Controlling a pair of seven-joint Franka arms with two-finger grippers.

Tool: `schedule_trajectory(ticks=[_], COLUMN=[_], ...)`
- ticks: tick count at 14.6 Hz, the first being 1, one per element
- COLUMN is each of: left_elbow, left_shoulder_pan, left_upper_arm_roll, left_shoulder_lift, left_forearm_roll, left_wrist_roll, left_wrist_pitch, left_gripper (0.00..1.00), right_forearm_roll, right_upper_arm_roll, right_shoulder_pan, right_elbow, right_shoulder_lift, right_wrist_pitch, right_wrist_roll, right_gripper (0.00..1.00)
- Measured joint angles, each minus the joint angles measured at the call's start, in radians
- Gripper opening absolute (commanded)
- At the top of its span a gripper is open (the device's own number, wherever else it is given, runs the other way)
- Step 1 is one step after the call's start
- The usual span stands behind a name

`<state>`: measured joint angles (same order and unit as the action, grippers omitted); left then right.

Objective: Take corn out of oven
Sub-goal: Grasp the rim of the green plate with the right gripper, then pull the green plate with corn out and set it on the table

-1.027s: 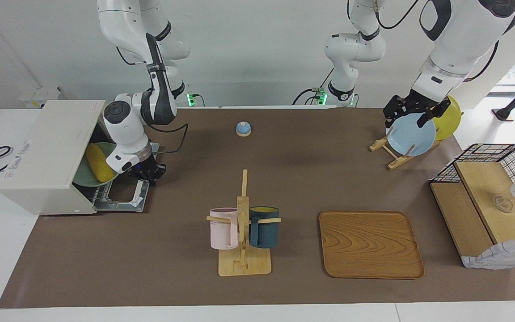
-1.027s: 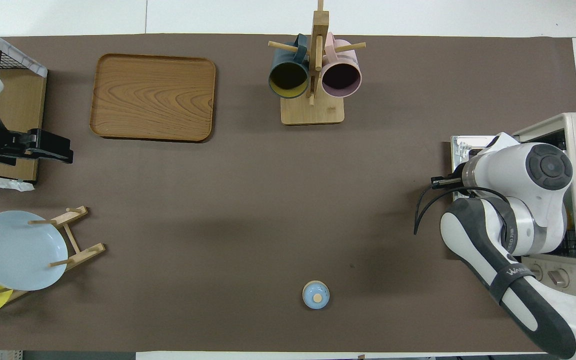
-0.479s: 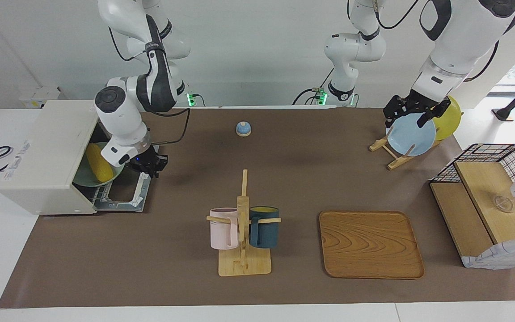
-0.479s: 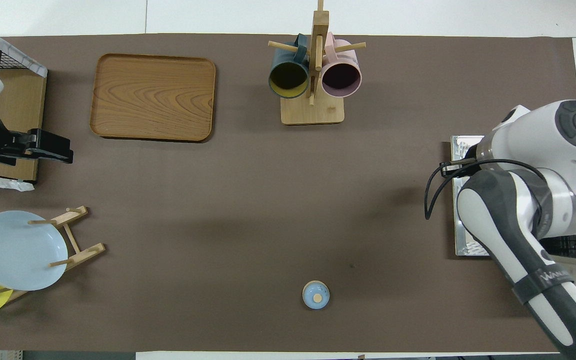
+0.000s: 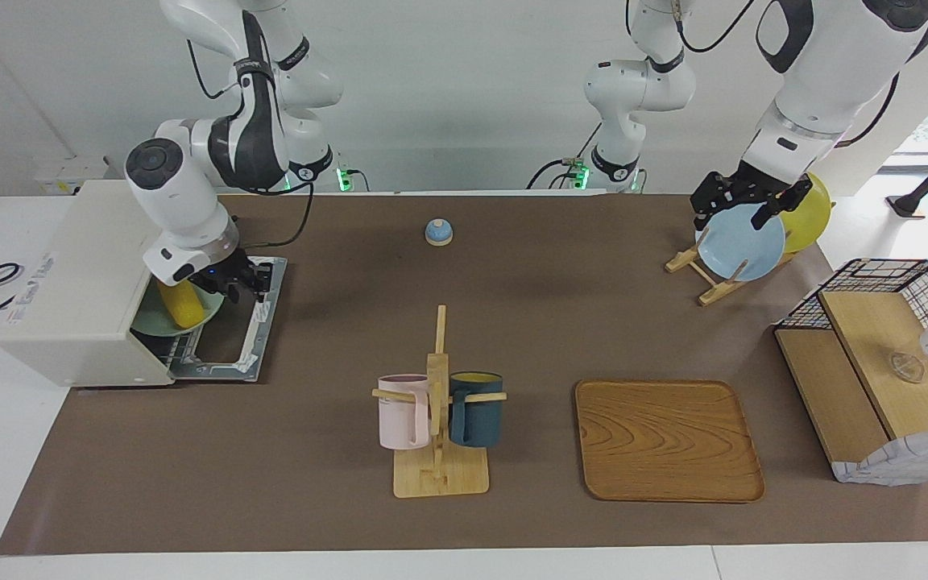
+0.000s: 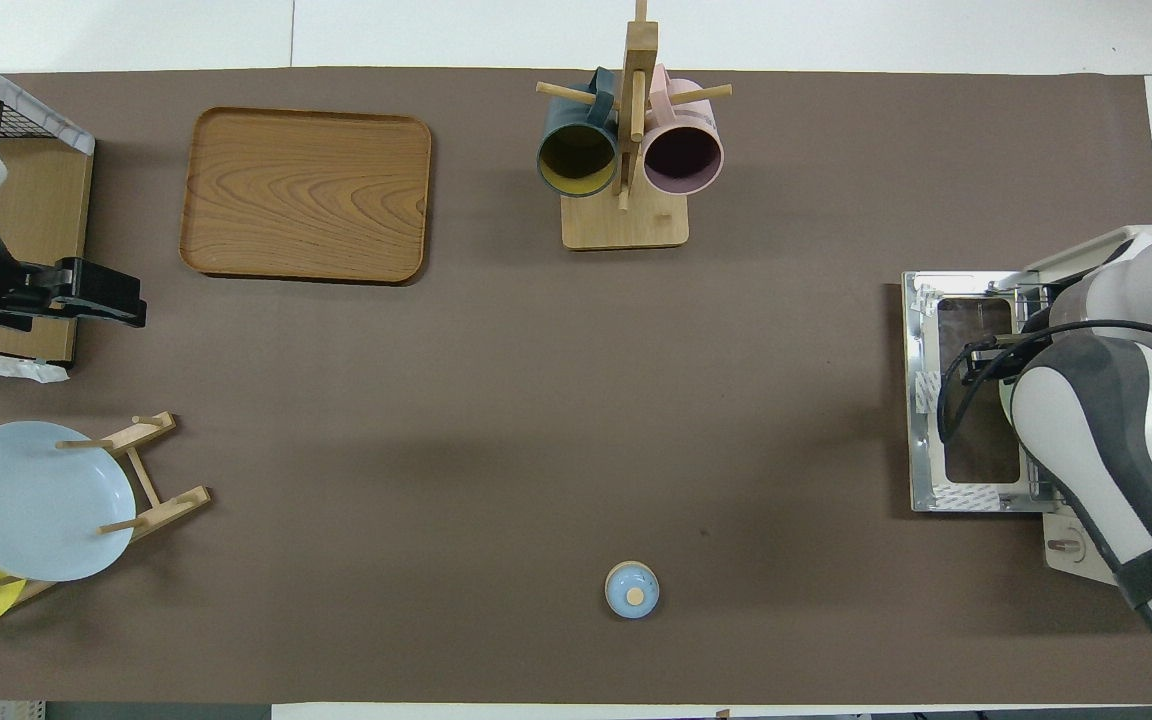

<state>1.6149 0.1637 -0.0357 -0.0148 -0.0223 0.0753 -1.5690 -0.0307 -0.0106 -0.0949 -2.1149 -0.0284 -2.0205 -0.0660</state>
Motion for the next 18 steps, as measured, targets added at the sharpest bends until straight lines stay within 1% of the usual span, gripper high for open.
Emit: schedule_trajectory(ticks=[2,6,7,8,11,14,16,18], left_elbow=[0.0,0.0,0.0,0.0,0.0,0.0,0.0,0.0], left_shoulder_pan=[0.0,0.0,0.0,0.0,0.0,0.0,0.0,0.0], left_upper_arm_roll=[0.0,-0.001,-0.001,-0.001,-0.001,-0.001,-0.001,-0.001], left_shoulder_lift=[0.0,0.0,0.0,0.0,0.0,0.0,0.0,0.0], left_forearm_roll=[0.0,0.0,0.0,0.0,0.0,0.0,0.0,0.0], left_wrist_roll=[0.0,0.0,0.0,0.0,0.0,0.0,0.0,0.001], left_wrist_pitch=[0.0,0.0,0.0,0.0,0.0,0.0,0.0,0.0], left_gripper=[1.0,1.0,1.0,1.0,1.0,1.0,1.0,1.0], right_forearm_roll=[-0.016,-0.051,-0.052,-0.054,-0.055,-0.082,-0.083,-0.083], right_upper_arm_roll=[0.0,0.0,0.0,0.0,0.0,-0.007,-0.01,-0.013], right_shoulder_pan=[-0.003,-0.018,-0.02,-0.023,-0.03,-0.017,0.042,0.143], right_elbow=[-0.019,-0.073,-0.086,-0.098,-0.116,-0.11,-0.069,0.014], right_shoulder_lift=[0.003,0.018,0.021,0.023,0.025,0.051,0.048,0.032], right_wrist_pitch=[-0.005,-0.068,-0.081,-0.095,-0.112,-0.088,-0.034,0.037], right_wrist_roll=[-0.015,-0.053,-0.056,-0.057,-0.064,-0.069,-0.062,0.015], right_gripper=[0.4,0.4,0.27,0.0,0.0,0.0,0.0,0.0])
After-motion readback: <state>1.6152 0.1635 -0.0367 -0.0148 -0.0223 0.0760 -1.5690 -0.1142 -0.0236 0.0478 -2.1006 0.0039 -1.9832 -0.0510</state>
